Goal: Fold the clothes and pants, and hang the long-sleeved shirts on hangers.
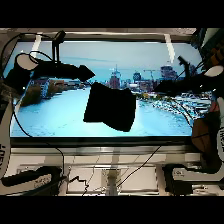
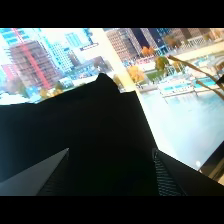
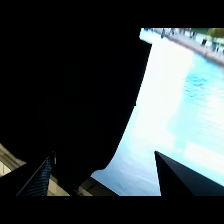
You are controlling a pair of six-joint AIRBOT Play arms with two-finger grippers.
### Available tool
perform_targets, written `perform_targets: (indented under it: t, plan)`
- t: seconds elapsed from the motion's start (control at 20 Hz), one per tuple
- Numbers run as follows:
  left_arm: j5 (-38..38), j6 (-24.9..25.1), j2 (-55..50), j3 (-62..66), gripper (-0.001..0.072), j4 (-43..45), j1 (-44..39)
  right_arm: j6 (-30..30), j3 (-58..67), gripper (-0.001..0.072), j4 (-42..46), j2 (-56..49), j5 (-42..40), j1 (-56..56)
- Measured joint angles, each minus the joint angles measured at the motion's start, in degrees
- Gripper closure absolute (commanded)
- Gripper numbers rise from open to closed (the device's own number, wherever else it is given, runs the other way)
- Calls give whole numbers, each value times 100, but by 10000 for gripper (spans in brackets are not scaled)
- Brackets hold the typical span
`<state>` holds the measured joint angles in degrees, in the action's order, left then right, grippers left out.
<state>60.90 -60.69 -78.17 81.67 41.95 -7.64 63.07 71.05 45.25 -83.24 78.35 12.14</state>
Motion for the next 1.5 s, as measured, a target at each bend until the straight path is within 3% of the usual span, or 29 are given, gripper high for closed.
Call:
perform_targets:
  t: [0.3, 0.5, 1.0, 1.05, 1.1, 1.2, 1.4, 1.5]
  plan:
    - [-2, -85, 74, -2, 157, 0, 0, 691, -1137, 22, 444, -275, -1543, -997]
    - [-4, -92, 85, -2, 157, -2, -42, 927, -1056, 19, 339, -697, -1843, -1458]
    - [-7, -107, 85, -2, 157, -2, -55, 1471, 468, 35, -286, -2332, -1331, -1849]
    - [-7, -105, 85, -2, 157, -2, -55, 1429, 584, 103, -455, -2465, -1257, -1923]
    - [-7, -107, 85, -2, 166, -2, -55, 1364, 675, 285, -568, -2568, -1226, -2011]
    - [-15, -105, 85, -2, 271, -2, -52, 1248, 870, 704, -669, -2732, -1290, -2218]
    - [-24, -105, 92, -2, 684, 0, -31, 1130, 1646, 703, -1220, -2800, -1270, -2444]
    - [-26, -83, 127, -2, 684, 0, 50, 1108, 2249, 703, -1427, -2745, -922, -2365]
